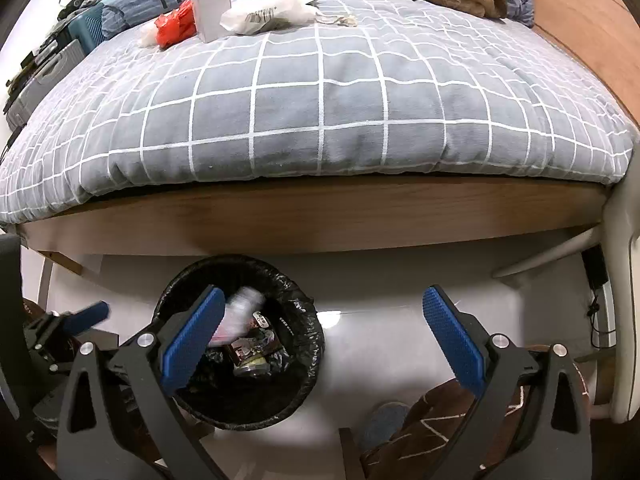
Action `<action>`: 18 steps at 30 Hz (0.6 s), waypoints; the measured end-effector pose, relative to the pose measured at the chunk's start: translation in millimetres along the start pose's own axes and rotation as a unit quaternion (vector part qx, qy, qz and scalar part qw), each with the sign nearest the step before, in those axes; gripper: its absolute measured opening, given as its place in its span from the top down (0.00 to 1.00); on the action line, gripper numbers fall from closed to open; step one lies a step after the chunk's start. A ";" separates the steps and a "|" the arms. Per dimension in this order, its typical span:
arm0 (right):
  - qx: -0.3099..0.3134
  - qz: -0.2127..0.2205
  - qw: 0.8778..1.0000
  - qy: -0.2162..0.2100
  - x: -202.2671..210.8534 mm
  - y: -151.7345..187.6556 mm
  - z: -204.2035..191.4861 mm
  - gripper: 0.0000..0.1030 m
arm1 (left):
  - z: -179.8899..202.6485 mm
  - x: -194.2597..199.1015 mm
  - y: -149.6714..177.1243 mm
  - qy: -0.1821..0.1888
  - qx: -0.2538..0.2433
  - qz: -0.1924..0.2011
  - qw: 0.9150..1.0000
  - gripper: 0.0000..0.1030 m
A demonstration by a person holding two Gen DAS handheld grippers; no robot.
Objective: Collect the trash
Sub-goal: 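Open the left tool to drop the clear plastic bag into the bin, then move both open tools back up over the bed toward the remaining trash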
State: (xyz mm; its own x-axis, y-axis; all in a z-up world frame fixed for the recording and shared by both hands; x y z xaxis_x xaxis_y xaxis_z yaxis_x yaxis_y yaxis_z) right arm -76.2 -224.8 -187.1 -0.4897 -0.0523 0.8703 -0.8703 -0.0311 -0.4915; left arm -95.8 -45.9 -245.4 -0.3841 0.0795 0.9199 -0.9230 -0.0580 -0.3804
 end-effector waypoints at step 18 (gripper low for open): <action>0.008 0.032 0.999 -0.008 30.8 -22.8 -10.4 0.07 | -28.6 74.6 -33.2 -0.027 0.009 0.078 0.997 0.06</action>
State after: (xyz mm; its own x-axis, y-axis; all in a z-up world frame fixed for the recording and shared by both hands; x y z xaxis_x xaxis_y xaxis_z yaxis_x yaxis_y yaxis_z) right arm -72.0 -215.3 -148.8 -0.5440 -0.0711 0.8361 -0.8357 -0.0441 -0.5474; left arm -94.5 -9.6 -166.9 -0.5209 0.0137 0.8535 -0.8513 -0.0830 -0.5181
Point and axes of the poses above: each gripper's, at about its wrist camera, not at the fingertips, and x roughly against the way its jaws point, z to its right, y to its underside, the point moved 4 cm from there along -x, roughly the way its jaws point, and after that the axes turned 2 degrees about z, right-handed, at the moved point
